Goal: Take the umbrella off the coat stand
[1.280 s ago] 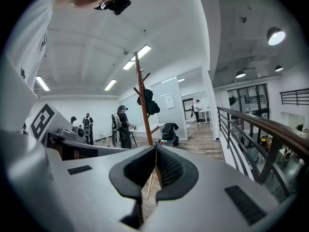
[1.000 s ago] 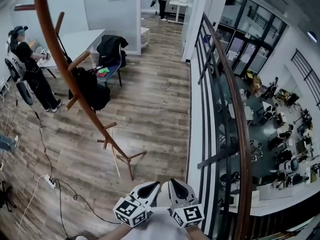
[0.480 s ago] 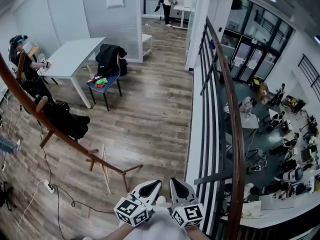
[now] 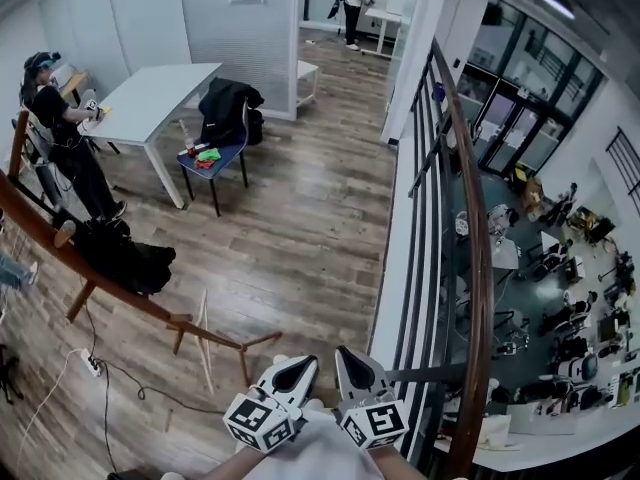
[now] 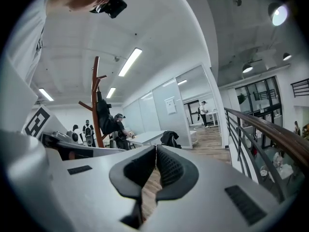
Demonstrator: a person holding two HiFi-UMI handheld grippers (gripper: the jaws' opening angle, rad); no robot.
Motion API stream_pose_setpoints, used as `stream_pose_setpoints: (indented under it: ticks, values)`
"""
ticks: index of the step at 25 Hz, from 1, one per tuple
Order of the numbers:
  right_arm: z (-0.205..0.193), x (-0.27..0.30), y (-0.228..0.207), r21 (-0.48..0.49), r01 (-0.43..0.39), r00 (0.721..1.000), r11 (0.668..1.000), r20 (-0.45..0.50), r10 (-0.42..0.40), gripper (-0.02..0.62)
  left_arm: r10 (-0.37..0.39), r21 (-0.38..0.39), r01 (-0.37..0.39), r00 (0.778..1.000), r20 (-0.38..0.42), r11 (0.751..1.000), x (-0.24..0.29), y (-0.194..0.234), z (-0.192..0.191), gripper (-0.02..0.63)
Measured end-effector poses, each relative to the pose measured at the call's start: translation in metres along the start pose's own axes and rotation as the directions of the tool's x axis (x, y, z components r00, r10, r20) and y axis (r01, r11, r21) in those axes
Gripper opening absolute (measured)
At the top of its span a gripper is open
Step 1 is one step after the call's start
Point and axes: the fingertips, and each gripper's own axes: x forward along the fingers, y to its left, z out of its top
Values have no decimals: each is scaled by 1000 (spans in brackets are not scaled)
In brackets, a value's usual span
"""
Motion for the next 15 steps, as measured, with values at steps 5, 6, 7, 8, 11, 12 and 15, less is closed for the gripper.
stream_pose_setpoints:
  ticks: [5, 6, 7, 8, 11, 12, 15]
  values:
    - [12, 66, -13, 8, -30, 999, 1000, -13, 30, 34, 23, 3, -23, 999, 29, 1000, 29, 49, 37, 21]
    - [16, 80, -14, 5, -43, 999, 999, -16, 43, 34, 36, 2, -36, 998, 42, 999, 34, 61, 46, 21]
    - [21, 95, -13, -2, -60, 998, 998, -19, 60, 34, 50, -2, -50, 997, 55, 999, 37, 72, 55, 21]
    - [25, 110, -11, -10, -81, 997, 997, -20, 81, 34, 64, -5, -64, 996, 66, 998, 39, 84, 63, 21]
    - [36, 156, 0, -28, -142, 990, 989, -14, 142, 34, 106, -2, -106, 990, 97, 994, 41, 120, 84, 21]
    - [38, 171, 3, -32, -164, 986, 986, -11, 164, 34, 123, 1, -124, 987, 108, 992, 40, 130, 89, 21]
    - [42, 209, 18, -46, -247, 969, 968, -14, 246, 34, 186, 6, -189, 972, 145, 982, 35, 158, 106, 21]
